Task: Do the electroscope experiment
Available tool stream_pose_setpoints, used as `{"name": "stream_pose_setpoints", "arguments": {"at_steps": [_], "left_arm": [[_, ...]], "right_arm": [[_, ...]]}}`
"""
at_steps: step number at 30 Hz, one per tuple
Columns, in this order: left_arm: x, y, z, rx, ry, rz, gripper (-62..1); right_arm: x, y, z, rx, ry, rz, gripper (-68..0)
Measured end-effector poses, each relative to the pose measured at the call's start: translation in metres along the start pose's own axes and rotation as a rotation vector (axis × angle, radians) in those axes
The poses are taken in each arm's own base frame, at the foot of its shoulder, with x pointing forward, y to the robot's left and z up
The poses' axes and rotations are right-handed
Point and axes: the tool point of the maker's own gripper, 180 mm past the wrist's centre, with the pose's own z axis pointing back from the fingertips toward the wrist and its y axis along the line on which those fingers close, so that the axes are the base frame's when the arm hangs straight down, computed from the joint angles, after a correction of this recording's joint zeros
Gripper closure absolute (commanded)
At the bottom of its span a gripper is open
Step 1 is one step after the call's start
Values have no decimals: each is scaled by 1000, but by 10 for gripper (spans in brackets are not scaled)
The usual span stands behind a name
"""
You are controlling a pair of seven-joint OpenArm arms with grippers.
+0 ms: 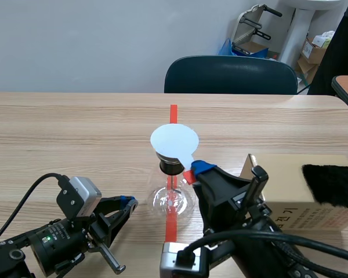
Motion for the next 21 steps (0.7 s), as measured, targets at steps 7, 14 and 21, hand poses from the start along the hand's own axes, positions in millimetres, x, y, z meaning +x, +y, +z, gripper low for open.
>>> {"name": "stream_pose_setpoints", "arguments": {"at_steps": [7,14,21], "left_arm": [[0,0,0,0,0,0,-31],[0,0,0,0,0,0,-31],[0,0,0,0,0,0,-31]], "right_arm": [[5,0,0,0,-27,0,-17],[-5,0,0,0,29,0,-17],[-39,0,4,0,220,0,-17]]}}
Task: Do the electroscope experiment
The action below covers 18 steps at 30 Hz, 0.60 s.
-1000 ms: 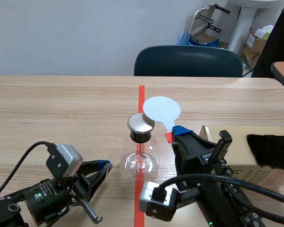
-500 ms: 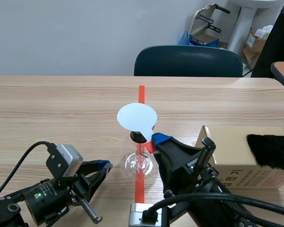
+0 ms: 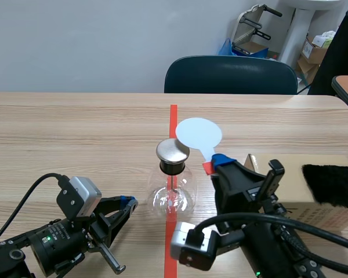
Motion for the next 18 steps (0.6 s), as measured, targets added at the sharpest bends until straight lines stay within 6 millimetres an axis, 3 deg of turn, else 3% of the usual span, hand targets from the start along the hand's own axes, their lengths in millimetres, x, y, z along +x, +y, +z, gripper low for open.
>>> {"name": "stream_pose_setpoints", "arguments": {"at_steps": [11,18], "left_arm": [[0,0,0,0,0,0,-31],[0,0,0,0,0,0,-31]], "right_arm": [[-56,0,9,1,319,-2,-17],[-71,0,14,1,403,-2,-17]]}}
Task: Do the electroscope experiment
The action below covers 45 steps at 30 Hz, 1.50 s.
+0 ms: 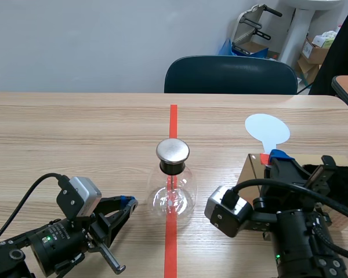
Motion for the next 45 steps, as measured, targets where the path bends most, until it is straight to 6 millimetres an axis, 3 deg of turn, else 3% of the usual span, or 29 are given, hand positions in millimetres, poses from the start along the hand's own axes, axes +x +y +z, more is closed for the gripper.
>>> {"name": "stream_pose_setpoints", "arguments": {"at_steps": [6,22,31,45], "left_arm": [[0,0,0,0,0,0,-31],[0,0,0,0,0,0,-31],[0,0,0,0,0,0,-31],[0,0,0,0,0,0,-31]], "right_arm": [[4,0,0,0,-23,0,-17],[75,0,16,-2,-427,7,-17],[102,0,32,-2,-603,9,-17],[107,0,36,-3,-640,12,-17]]}}
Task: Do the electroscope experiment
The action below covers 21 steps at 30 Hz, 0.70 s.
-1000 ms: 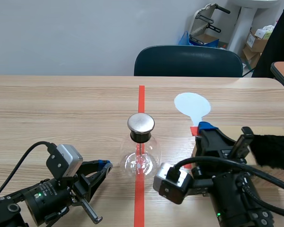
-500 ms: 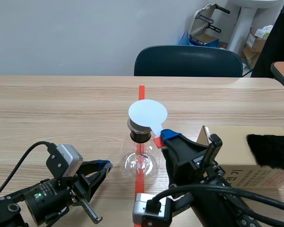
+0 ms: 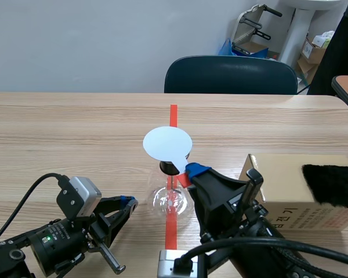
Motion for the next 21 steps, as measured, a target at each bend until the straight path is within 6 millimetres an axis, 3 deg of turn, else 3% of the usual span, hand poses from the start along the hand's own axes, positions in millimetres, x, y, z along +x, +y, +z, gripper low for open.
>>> {"name": "stream_pose_setpoints", "arguments": {"at_steps": [14,21], "left_arm": [[0,0,0,0,0,0,-31],[0,0,0,0,0,0,-31]], "right_arm": [[-71,0,15,0,405,-1,-17],[-95,0,27,1,553,-4,-17]]}}
